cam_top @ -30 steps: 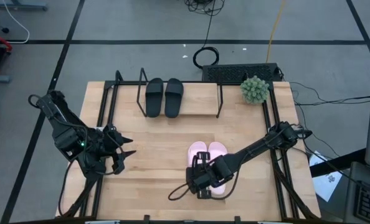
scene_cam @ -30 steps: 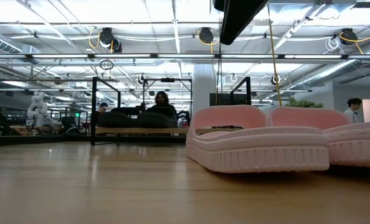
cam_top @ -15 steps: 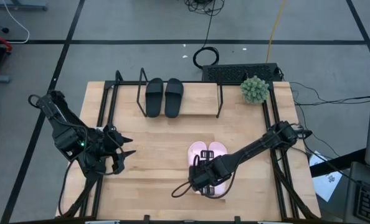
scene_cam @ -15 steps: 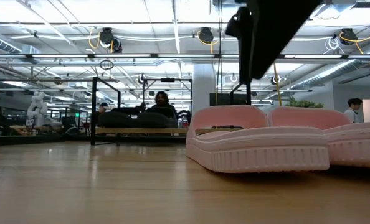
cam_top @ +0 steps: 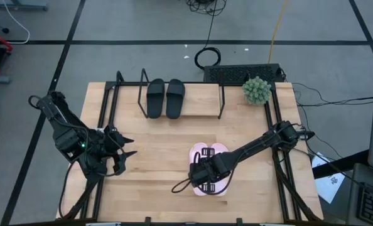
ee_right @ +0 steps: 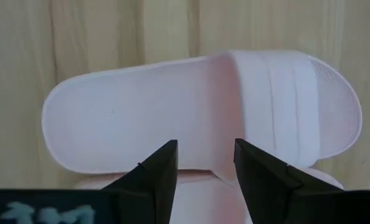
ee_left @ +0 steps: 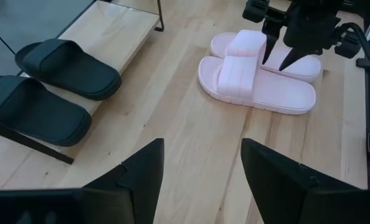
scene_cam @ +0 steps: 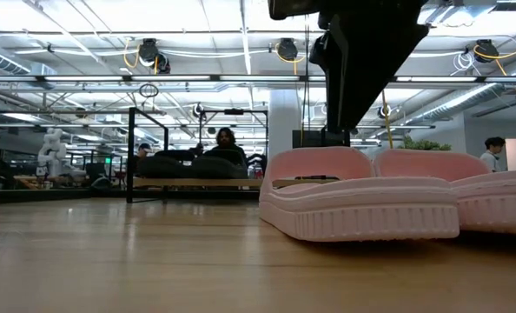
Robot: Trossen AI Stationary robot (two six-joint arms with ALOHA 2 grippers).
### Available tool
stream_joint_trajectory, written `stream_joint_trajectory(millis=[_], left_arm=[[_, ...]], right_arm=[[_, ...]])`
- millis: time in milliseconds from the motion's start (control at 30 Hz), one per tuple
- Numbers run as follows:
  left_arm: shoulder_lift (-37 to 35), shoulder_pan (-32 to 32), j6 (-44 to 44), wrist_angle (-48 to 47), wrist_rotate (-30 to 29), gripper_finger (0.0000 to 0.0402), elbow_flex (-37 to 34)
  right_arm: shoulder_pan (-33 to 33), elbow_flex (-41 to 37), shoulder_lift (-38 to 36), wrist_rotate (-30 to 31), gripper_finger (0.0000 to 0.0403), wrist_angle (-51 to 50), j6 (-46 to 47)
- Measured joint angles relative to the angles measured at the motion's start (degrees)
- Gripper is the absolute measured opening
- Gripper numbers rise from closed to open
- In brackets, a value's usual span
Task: Pick and place slides into the shelf
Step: Put the left pink slipper on the shelf
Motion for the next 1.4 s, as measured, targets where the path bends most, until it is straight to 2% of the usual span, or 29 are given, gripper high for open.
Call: stream_joint_trajectory(millis=[500, 800, 1167, 1400], left_arm=[[0.0, 0.0, 1.4, 0.0, 0.0, 0.0214, 0.0], [0.0, 0.0, 2.5, 0.0, 0.0, 0.0214, 0.0], [0.0, 0.0, 2.9, 0.0, 0.0, 0.0214, 0.0], [0.0, 0.0, 2.9, 0.0, 0.0, 0.0214, 0.0]], right_arm=[[-3.0, 0.0, 0.0, 1.0, 0.0146, 2.4, -3.4], [-3.1, -4.4, 0.0, 0.9, 0.0146, 7.0, -3.0], [-4.3, -5.5, 0.0, 4.0, 0.0146, 7.2, -3.7], [-4.8, -9.4, -0.1, 2.5, 0.0146, 11.0, -2.7]])
